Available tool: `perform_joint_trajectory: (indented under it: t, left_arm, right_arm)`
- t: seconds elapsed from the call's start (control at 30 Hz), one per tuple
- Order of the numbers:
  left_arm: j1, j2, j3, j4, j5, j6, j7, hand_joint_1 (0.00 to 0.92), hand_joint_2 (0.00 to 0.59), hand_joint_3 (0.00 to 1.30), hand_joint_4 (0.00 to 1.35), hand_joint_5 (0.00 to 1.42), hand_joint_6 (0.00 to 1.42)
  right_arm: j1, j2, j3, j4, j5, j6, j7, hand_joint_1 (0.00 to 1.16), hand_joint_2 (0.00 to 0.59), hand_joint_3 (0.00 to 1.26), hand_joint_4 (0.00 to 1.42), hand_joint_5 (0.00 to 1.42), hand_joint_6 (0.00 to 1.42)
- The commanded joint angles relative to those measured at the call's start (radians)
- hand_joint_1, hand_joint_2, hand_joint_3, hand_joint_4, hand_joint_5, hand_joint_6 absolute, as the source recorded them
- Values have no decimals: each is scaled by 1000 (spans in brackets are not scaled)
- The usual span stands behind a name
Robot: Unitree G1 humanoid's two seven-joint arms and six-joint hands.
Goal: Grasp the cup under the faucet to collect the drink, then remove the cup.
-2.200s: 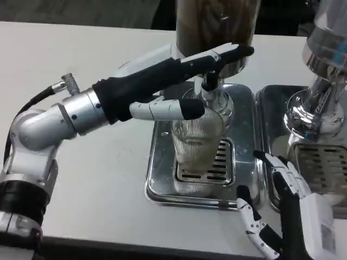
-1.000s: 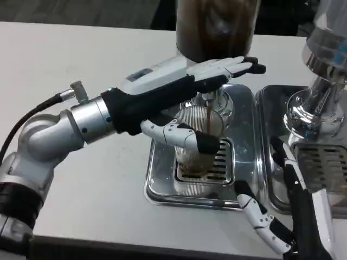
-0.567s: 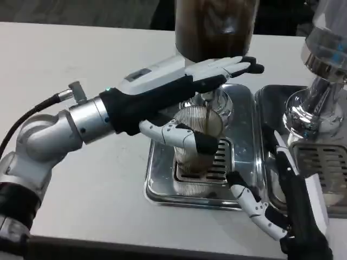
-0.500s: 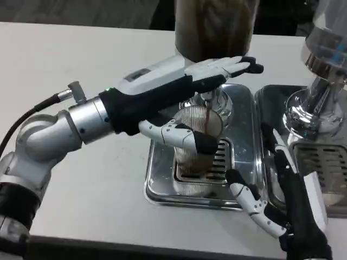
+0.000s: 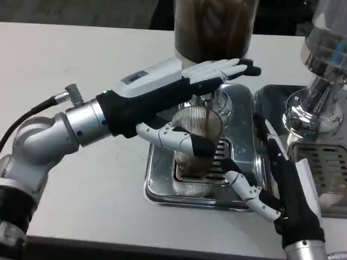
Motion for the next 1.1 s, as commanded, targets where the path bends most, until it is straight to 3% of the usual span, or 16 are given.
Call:
perform_joint_trajectory:
  t: [0.03, 0.67, 1.1]
  left_arm:
    - [31, 26, -4, -5, 10, 13, -24, 0, 49, 71, 0, 0, 0]
    - [41, 33, 15, -12, -25, 24, -26, 0, 51, 84, 0, 9, 5]
    - [54, 16, 55, -26, -153, 66, -86, 0, 50, 95, 0, 20, 8]
  right_arm:
    - [-34, 5, -8, 27, 22, -9, 26, 528, 260, 77, 55, 62, 123]
    - [-134, 15, -7, 121, 92, -20, 128, 528, 260, 85, 54, 50, 114]
    - [-171, 27, -11, 169, 113, -27, 165, 528, 261, 93, 58, 58, 113]
